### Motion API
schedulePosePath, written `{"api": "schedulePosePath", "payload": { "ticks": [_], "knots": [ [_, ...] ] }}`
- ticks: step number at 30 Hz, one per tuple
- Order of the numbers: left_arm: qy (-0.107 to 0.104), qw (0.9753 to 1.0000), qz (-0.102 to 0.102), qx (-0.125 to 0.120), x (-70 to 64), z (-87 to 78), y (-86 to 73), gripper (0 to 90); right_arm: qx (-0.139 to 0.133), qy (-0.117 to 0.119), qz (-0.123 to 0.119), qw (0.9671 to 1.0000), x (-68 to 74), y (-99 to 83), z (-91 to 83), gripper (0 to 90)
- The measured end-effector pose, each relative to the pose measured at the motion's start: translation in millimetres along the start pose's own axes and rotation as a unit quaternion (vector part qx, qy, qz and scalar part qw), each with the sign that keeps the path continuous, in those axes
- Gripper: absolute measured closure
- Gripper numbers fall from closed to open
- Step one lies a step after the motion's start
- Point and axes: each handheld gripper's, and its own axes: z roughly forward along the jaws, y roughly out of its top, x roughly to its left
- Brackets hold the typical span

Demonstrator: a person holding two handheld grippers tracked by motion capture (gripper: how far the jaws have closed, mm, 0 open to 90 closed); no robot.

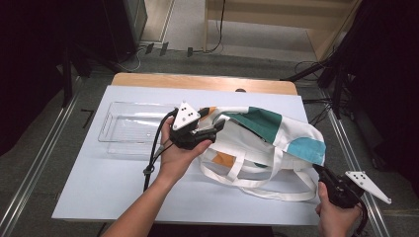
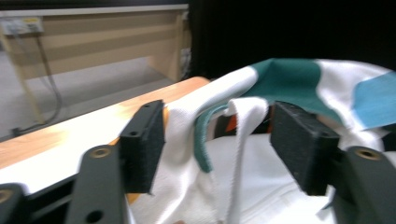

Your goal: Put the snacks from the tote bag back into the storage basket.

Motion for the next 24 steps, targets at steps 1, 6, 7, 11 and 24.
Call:
{"api": "schedulePosePath", "payload": {
  "ticks": [1, 6, 7, 11, 24],
  "knots": [
    [0.002, 0.9999, 0.008, 0.007, -1.2, 4.7, -0.2, 32.5, 0.0, 0.0, 0.003, 1.0, 0.3, 0.5, 0.0, 86.5],
    [0.025, 0.9973, 0.06, 0.033, -9.4, 25.3, 1.5, 47.8, 0.007, 0.023, 0.003, 0.9997, 2.5, 3.9, -1.1, 80.2],
    [0.03, 0.9967, 0.064, 0.04, -9.7, 29.8, 2.0, 47.8, 0.007, 0.023, 0.003, 0.9997, 2.5, 3.9, -1.1, 80.2],
    [0.042, 0.9954, 0.063, 0.059, -8.0, 39.2, 2.5, 70.1, -0.001, 0.04, -0.001, 0.9992, 1.4, 7.6, -12.8, 69.5],
    [0.022, 0.9967, 0.036, 0.07, -10.6, 36.7, 8.5, 85.9, -0.035, 0.098, -0.062, 0.9927, 57.5, 26.2, -33.5, 65.1]
  ]
}}
